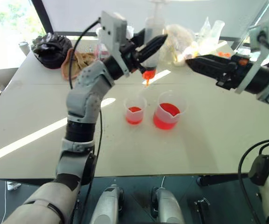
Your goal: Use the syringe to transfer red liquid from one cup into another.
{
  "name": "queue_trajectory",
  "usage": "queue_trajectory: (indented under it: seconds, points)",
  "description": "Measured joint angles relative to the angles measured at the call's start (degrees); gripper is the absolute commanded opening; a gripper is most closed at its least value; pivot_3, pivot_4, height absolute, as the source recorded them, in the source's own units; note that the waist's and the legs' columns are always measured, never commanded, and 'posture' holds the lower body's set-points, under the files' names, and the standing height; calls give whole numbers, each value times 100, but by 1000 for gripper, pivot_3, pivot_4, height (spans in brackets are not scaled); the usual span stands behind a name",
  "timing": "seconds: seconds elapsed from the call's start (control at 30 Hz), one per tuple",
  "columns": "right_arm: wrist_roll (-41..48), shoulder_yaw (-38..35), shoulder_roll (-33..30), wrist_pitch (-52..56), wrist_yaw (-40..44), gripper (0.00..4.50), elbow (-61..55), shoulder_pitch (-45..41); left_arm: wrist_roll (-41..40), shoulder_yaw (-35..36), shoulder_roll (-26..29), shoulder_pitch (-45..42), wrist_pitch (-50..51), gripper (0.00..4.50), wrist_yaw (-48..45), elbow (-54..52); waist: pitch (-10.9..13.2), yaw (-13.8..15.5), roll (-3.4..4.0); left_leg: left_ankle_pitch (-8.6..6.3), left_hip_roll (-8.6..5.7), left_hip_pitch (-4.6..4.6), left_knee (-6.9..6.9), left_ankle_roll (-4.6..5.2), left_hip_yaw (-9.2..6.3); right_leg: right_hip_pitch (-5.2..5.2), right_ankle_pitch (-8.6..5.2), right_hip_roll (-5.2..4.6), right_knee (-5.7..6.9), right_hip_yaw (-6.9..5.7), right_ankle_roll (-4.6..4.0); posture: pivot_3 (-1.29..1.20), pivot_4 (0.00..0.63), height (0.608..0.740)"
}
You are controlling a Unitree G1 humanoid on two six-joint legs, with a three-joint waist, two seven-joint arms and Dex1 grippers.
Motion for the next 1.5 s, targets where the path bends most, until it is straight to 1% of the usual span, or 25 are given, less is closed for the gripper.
queue_trajectory:
  seconds: [0.13,0.2,0.27,0.33,0.37,0.43,0.57,0.7,1.0,1.13,1.33,1.43,1.47,1.5]
  points:
    - [96,146,6,-8,-7,3348,-17,-23,32,-19,133,373,23,1450,73,-182,1,49,-1,0,-3,-1,2,0,0,3,0,0,-3,1,0,0,150,740]
    - [16,397,-122,-55,103,3348,-16,-113,143,-81,133,668,-203,1450,103,-274,-1,32,1,0,-4,0,2,0,3,3,0,-1,-3,2,0,0,150,740]
    - [-289,750,-465,-255,405,3348,-85,-202,258,-193,46,992,-402,1450,122,-232,0,42,0,0,-4,0,2,0,0,2,0,0,-2,-1,-1,0,150,740]
    - [-848,1360,-1099,-713,1026,3348,-385,-156,416,-280,0,1175,-715,1450,120,-75,1,50,0,0,-7,-2,2,0,1,1,-1,0,-5,-1,-1,0,150,740]
    - [-1046,1539,-1254,-884,1261,3348,-466,-161,483,-288,-10,1225,-834,1450,121,-2,1,31,0,0,-7,-2,2,0,3,1,-2,1,-10,-1,-2,0,150,740]
    - [-1303,1737,-1302,-1171,1610,3348,-412,-233,570,-334,-53,1293,-1049,1450,119,108,1,17,0,0,-6,-1,2,0,8,0,-2,1,-12,2,-2,0,150,740]
    - [-1509,1837,-1096,-1333,1794,3348,146,-799,716,-479,-150,1345,-1379,1450,114,210,1,17,0,1,0,1,4,-2,7,-2,-1,1,-8,1,-3,0,150,740]
    - [-1568,1804,-601,-1320,1580,3348,547,-1289,777,-495,-177,1447,-1514,1450,115,308,0,17,1,1,3,1,3,-2,7,-3,-1,1,-6,1,-2,0,150,740]
    - [-1851,2012,434,-1224,973,3348,669,-1349,879,-572,-182,1547,-1579,1450,115,363,0,33,1,1,-1,-1,3,-2,6,-3,1,-1,-1,0,0,0,150,740]
    - [-2036,2022,747,-1226,767,3348,781,-1441,880,-599,-178,1556,-1578,1450,118,362,0,23,1,1,-3,-1,3,-1,7,-3,1,-1,0,0,0,0,150,740]
    - [-2248,2024,1021,-1244,653,3348,957,-1537,880,-614,-173,1633,-1556,1450,125,351,0,24,1,1,-7,-1,3,-1,7,-3,1,1,2,-1,0,0,150,740]
    - [-2361,2030,1139,-1274,631,2558,992,-1556,881,-616,-172,1638,-1547,1450,128,343,0,21,1,1,-8,-1,3,-1,8,-3,1,1,2,-1,1,0,150,740]
    - [-2394,2035,1191,-1276,628,2155,995,-1556,880,-616,-172,1639,-1542,1450,133,342,0,17,1,1,-8,-1,3,-1,8,-3,1,1,3,-1,1,0,150,740]
    - [-2406,2051,1246,-1277,632,1606,994,-1557,881,-616,-172,1646,-1534,1450,148,342,0,14,1,1,-9,-1,3,-1,7,-3,1,2,3,-1,1,0,150,740]
